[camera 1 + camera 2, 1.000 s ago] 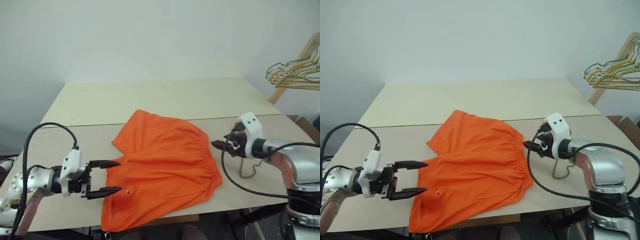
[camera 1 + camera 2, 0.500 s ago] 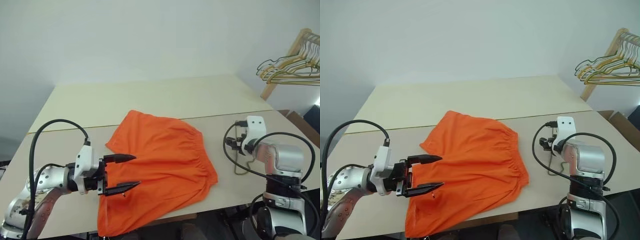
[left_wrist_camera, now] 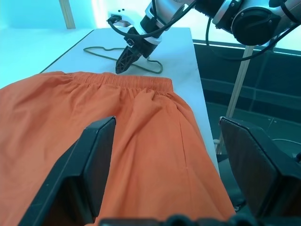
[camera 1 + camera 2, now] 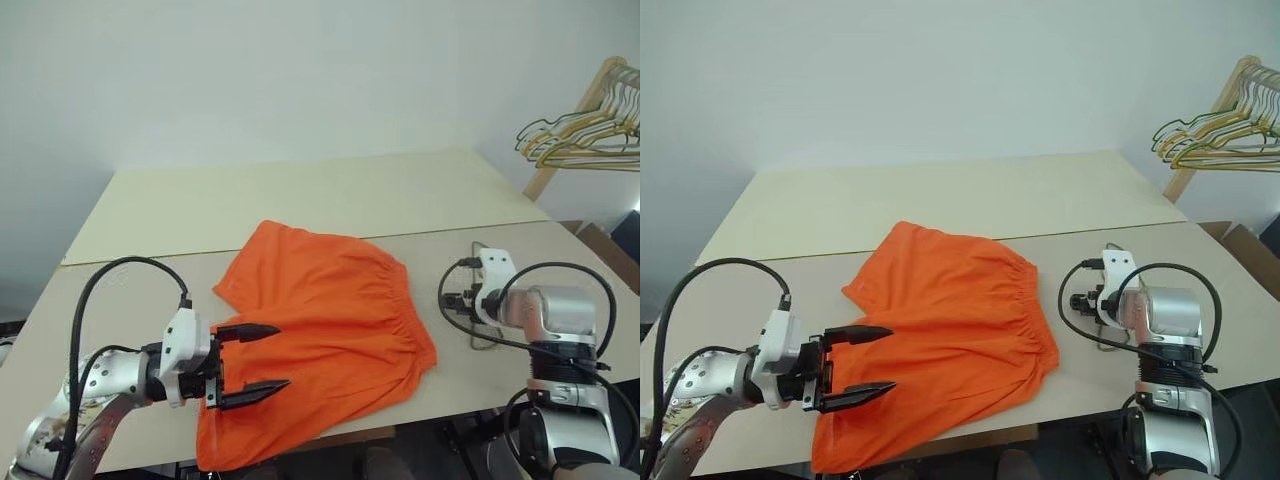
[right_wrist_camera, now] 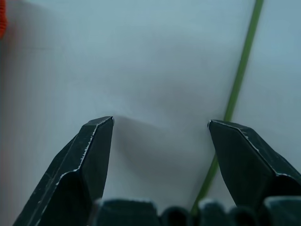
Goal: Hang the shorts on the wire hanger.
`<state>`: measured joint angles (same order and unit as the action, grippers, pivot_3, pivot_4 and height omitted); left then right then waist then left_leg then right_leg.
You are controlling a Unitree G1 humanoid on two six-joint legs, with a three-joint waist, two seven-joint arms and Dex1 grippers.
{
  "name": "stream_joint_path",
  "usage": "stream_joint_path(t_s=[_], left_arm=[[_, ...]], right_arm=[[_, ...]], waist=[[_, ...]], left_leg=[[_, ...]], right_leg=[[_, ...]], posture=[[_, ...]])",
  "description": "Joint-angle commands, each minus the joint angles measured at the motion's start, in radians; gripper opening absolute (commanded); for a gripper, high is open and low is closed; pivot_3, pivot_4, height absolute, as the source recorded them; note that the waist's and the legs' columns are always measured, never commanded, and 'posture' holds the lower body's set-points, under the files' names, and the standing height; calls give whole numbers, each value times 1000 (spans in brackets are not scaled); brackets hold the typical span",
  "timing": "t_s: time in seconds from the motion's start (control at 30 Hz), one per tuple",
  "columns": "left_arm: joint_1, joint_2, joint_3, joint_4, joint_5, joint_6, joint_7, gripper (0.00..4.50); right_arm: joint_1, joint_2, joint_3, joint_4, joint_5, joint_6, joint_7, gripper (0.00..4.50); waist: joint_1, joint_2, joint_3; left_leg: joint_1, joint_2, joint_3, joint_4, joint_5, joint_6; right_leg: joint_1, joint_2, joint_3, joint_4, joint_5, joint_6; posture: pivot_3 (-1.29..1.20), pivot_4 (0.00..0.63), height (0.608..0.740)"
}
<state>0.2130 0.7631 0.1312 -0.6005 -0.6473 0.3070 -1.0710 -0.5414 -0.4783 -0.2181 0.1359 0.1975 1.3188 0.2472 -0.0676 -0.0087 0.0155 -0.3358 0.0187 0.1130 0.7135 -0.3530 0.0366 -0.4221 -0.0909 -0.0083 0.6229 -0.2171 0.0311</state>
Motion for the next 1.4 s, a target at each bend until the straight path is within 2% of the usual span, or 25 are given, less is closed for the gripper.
stream_joint_path(t_s=[0.03,0.2,0.3,0.73,0.87,1.13,1.4], left_arm=[[1,-2,2,-34,1,-15,6,3795],[-15,-5,-1,-18,-1,-19,-1,3795],[-24,-6,-7,-9,7,-21,-1,3795],[-47,-17,-32,7,18,-25,-8,3795],[-44,-25,-30,1,5,-25,-12,3847],[-43,-45,-39,-10,-12,-21,-15,3847],[-57,-52,-59,-2,3,-27,-17,3847]], right_arm=[[-26,-8,-11,-34,-13,-66,-21,3746],[-9,-32,26,-76,-36,-93,-36,3746],[0,-23,0,-98,-24,-116,-35,3746],[-14,25,-31,64,-24,-44,-75,3746],[-16,18,-21,100,-21,-37,-63,2884],[5,26,-1,160,-26,-50,-57,107],[22,33,40,140,-57,-118,-70,40]], waist=[[0,0,0],[-1,0,0],[-1,0,0],[-4,0,0],[-3,-1,-1],[-5,-6,-8],[-6,-8,-12]], left_leg=[[0,0,0,0,0,0],[0,0,0,0,0,0],[0,0,0,0,0,0],[0,0,0,0,0,0],[0,0,0,0,0,0],[0,2,0,-1,0,0],[1,2,0,-1,0,0]], right_leg=[[0,0,0,0,0,0],[0,0,0,0,0,0],[-1,0,0,0,0,0],[1,0,1,0,0,0],[2,0,1,0,0,0],[3,1,1,0,0,0],[4,2,1,0,0,0]], posture=[[-12,0,740],[-19,0,740],[-25,0,740],[-26,0,740],[-20,0,740],[-14,0,740],[-21,0,740]])
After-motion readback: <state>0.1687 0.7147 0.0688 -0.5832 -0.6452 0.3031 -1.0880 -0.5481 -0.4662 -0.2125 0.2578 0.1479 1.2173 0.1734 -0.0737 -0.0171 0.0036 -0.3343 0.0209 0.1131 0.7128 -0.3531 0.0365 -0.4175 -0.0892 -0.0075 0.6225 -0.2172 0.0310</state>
